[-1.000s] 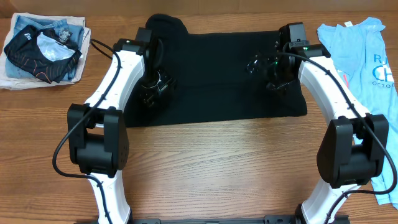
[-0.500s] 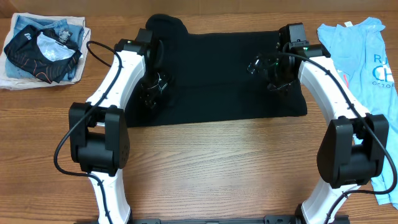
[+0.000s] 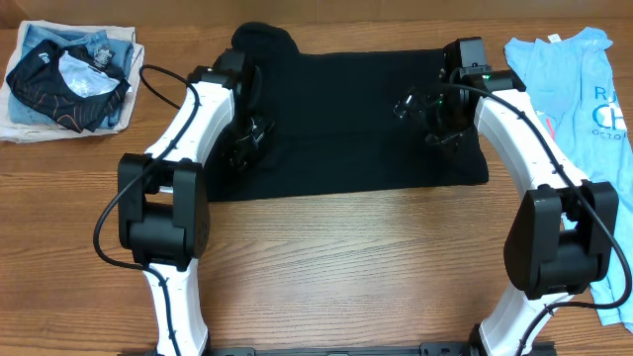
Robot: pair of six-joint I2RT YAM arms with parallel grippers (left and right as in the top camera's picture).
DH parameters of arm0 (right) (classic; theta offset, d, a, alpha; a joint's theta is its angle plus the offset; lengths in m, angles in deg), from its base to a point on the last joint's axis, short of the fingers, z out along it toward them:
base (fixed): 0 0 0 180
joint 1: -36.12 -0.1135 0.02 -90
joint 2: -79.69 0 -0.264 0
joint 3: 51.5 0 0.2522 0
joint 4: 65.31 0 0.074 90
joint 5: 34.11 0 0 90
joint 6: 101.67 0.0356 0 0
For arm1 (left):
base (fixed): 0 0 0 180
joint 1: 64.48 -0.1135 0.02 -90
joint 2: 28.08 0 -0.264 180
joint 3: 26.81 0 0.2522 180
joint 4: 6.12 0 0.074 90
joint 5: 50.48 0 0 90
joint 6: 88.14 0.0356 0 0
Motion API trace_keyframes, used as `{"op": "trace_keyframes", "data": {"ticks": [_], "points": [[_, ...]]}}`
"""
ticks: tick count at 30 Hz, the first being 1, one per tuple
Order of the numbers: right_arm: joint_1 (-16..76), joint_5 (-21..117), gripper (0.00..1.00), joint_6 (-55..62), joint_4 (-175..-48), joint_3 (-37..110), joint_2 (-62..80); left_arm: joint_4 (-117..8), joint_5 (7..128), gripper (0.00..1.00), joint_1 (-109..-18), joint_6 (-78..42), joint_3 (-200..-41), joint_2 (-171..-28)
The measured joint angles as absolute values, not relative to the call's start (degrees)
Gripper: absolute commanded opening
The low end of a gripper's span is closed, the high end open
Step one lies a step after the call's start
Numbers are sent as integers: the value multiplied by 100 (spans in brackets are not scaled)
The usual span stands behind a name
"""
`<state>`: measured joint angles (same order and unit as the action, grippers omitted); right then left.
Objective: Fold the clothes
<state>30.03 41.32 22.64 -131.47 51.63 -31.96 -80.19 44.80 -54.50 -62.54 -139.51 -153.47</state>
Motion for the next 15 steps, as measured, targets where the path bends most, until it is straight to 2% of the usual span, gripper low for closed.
{"op": "trace_keyframes", "data": {"ticks": [5, 7, 10, 14, 15], "points": [[3003, 4202, 100, 2264, -13182, 5163, -3196, -7807, 4478, 57, -5500, -6206, -13951, -15421], [3003, 4243, 100, 2264, -13184, 5163, -3196, -7807, 4476, 47, -5515, -6177, -13951, -15421], [3003, 4283, 100, 2262, -13186, 5163, -3196, -7809, 4461, 24, -5524, -6138, -13951, -15421], [3003, 4305, 100, 2264, -13184, 5163, -3196, -7781, 4443, 6, -5524, -6112, -13951, -15421], [3003, 4309, 100, 2262, -13184, 5163, -3196, -7755, 4441, 5, -5524, -6103, -13951, -15421]]}}
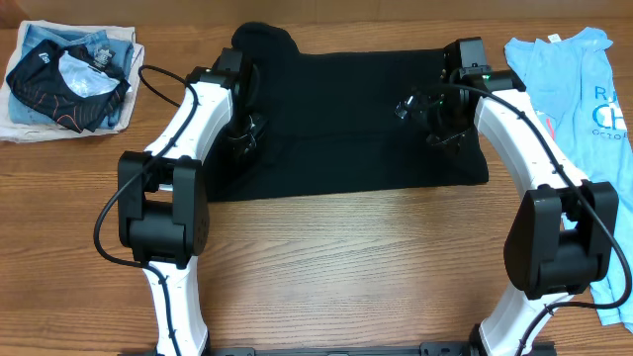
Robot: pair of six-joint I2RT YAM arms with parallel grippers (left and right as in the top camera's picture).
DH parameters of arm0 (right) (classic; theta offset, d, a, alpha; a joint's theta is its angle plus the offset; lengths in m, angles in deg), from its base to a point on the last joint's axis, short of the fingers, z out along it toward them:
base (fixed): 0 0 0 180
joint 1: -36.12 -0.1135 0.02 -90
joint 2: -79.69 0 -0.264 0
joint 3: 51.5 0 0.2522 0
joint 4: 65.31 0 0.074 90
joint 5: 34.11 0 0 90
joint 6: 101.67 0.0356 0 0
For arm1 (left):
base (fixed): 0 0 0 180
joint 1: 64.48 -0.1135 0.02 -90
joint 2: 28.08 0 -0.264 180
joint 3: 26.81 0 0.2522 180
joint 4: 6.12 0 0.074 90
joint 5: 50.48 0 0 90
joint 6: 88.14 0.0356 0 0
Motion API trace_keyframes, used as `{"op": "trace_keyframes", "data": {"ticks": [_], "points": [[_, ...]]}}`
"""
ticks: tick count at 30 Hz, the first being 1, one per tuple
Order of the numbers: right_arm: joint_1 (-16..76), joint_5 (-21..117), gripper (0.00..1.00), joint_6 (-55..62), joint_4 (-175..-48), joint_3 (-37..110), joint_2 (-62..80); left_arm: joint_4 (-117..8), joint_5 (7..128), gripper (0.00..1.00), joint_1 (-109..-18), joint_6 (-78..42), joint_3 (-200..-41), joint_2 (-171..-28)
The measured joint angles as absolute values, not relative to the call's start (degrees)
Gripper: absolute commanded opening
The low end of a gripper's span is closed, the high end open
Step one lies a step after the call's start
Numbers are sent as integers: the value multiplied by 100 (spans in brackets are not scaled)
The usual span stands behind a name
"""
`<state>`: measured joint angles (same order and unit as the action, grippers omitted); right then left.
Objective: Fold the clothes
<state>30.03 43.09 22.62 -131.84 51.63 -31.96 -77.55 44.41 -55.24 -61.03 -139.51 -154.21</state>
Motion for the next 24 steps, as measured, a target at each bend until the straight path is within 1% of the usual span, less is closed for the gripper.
{"op": "trace_keyframes", "data": {"ticks": [9, 15, 16, 18, 19, 20, 21, 22, 23, 24], "points": [[3003, 4327, 100, 2264, -13186, 5163, -3196, -6964, 4312, 4, -5524, -5845, -13951, -15421], [3003, 4327, 100, 2262, -13191, 5163, -3196, -6513, 3870, 7, -5524, -5723, -13951, -15421], [3003, 4329, 100, 2264, -13193, 5163, -3196, -6421, 3814, 8, -5524, -5662, -13951, -15421], [3003, 4327, 100, 2264, -13199, 5163, -3196, -6129, 3707, 14, -5522, -5522, -13951, -15421], [3003, 4327, 100, 2264, -13206, 5163, -3196, -5973, 3661, 21, -5522, -5447, -13951, -15421], [3003, 4327, 100, 2264, -13206, 5163, -3196, -5829, 3621, 33, -5524, -5360, -13951, -15421], [3003, 4329, 100, 2264, -13206, 5163, -3196, -5698, 3591, 57, -5524, -5273, -13951, -15421], [3003, 4329, 100, 2262, -13210, 5163, -3196, -5593, 3578, 77, -5524, -5194, -13951, -15421], [3003, 4327, 100, 2262, -13215, 5163, -3196, -5519, 3573, 91, -5524, -5133, -13951, -15421], [3003, 4327, 100, 2262, -13217, 5163, -3196, -5466, 3578, 100, -5524, -5043, -13951, -15421]]}}
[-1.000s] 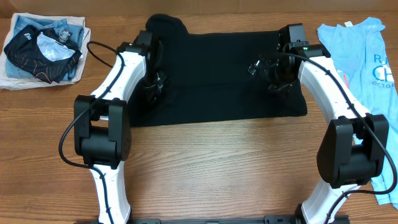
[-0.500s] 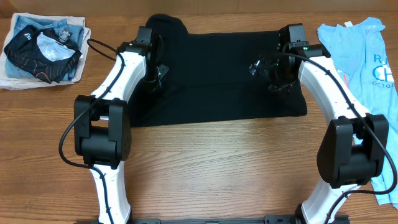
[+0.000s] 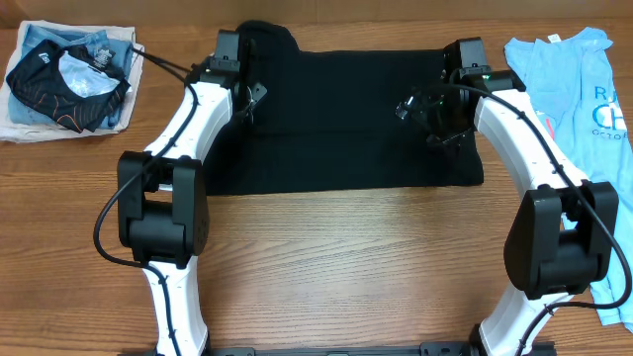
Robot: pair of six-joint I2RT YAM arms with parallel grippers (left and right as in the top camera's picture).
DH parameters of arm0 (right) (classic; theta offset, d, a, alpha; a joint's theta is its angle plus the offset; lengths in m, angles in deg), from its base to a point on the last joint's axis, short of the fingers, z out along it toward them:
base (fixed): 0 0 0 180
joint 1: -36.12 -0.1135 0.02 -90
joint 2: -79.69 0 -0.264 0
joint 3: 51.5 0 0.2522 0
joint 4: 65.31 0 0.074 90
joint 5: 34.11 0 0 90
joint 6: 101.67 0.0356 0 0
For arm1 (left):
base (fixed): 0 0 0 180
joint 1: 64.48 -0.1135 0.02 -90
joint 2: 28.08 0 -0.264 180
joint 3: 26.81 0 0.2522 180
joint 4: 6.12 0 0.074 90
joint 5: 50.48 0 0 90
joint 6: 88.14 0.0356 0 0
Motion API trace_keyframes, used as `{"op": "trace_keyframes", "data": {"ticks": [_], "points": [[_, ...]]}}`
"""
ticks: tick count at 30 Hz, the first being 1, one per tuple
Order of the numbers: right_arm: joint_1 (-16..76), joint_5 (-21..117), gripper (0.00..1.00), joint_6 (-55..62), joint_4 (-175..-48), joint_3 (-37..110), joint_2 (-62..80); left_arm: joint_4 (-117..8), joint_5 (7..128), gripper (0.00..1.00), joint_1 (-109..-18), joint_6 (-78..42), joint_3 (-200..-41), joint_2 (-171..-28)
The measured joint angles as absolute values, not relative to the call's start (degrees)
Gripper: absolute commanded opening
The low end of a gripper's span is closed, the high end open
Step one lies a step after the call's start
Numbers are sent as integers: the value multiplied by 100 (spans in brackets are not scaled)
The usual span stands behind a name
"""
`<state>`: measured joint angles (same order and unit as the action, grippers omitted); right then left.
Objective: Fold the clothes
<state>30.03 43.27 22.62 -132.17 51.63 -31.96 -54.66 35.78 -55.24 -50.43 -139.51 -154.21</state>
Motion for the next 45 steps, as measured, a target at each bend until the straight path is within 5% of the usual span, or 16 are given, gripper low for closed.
{"op": "trace_keyframes", "data": {"ticks": [11, 27, 45], "points": [[3003, 4329, 100, 2264, -13232, 5163, -3196, -5766, 3814, 100, -5524, -4094, -13957, -15421], [3003, 4324, 100, 2262, -13293, 5163, -3196, -7020, 4426, 61, -5511, -4167, -13996, -15152], [3003, 4327, 100, 2264, -13394, 5163, -3196, -6662, 4598, 49, -5472, -4315, -13996, -15414]]}}
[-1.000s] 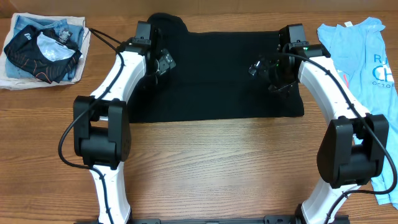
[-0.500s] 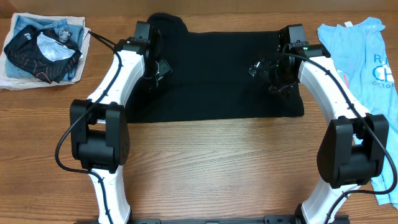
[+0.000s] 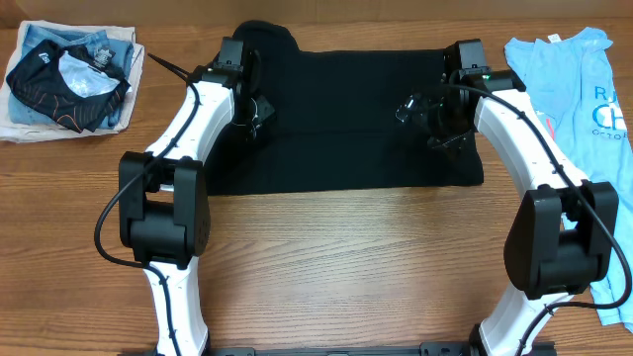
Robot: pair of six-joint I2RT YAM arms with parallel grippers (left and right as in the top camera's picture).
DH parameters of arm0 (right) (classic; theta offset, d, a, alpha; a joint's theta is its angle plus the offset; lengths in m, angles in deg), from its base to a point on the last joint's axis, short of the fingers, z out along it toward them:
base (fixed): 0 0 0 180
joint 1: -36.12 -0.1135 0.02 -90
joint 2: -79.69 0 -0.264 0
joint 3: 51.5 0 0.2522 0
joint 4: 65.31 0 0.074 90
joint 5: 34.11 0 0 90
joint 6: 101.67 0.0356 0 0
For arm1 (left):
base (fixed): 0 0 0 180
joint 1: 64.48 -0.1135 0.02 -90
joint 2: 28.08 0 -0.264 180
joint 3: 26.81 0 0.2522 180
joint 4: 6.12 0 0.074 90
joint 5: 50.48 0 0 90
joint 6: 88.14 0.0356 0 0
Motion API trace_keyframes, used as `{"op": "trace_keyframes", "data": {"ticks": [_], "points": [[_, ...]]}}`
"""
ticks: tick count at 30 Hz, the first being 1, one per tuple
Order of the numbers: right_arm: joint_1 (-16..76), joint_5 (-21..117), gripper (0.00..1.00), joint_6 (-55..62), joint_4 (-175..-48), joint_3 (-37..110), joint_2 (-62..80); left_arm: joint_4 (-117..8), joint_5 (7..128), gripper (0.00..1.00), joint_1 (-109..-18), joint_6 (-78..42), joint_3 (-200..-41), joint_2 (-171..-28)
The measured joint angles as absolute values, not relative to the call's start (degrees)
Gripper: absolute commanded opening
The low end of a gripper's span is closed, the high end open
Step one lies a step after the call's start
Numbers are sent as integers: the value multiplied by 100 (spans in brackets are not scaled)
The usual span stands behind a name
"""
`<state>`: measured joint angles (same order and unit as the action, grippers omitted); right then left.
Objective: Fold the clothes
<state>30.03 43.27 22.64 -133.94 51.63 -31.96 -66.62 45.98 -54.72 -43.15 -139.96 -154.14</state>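
A black garment (image 3: 346, 119) lies spread flat across the far middle of the table, with a sleeve or flap sticking out at its far left corner (image 3: 265, 40). My left gripper (image 3: 255, 111) is low over the garment's left part. Over the right part my right gripper (image 3: 423, 111) is also low. Both grippers are black against the black cloth, so their jaws cannot be made out, nor whether they pinch any fabric.
A pile of dark and denim clothes (image 3: 69, 74) lies at the far left corner. A light blue T-shirt (image 3: 584, 99) lies along the right edge. Bare wooden table (image 3: 346, 267) stretches in front of the garment between the arm bases.
My left gripper has shifted a little toward the near side over the garment's left part. The right gripper and the garment look unchanged.
At first my left gripper was nearer the garment's left front area and the right one over its right part. The left gripper then stood farther back near the top left, while the garment's right front corner drew slightly inward. Now the left gripper is slightly nearer again.
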Motion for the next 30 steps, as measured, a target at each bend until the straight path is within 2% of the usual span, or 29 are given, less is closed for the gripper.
{"op": "trace_keyframes", "data": {"ticks": [4, 7, 10, 11, 12, 14, 27, 30], "points": [[3003, 4327, 100, 2264, -13398, 5163, -3196, -6688, 4603, 49, -5472, -4317, -13996, -15482], [3003, 4329, 100, 2264, -13398, 5163, -3196, -6682, 4605, 46, -5472, -4317, -13996, -15572], [3003, 4327, 100, 2262, -13400, 5163, -3196, -6612, 4622, 31, -5472, -4339, -13996, -15679], [3003, 4327, 100, 2262, -13403, 5163, -3196, -6570, 4625, 18, -5472, -4346, -13996, -15716], [3003, 4329, 100, 2262, -13398, 5163, -3196, -6524, 4629, 11, -5472, -4322, -13996, -15751], [3003, 4329, 100, 2262, -13400, 5163, -3196, -6441, 4649, 4, -5474, -4341, -13996, -15758], [3003, 4501, 100, 2264, -13403, 5163, -3196, -5794, 5197, 6, -5476, -4339, -14316, -15764], [3003, 4528, 100, 2264, -13407, 5163, -3196, -5589, 5193, 11, -5474, -4339, -14318, -15766]]}}
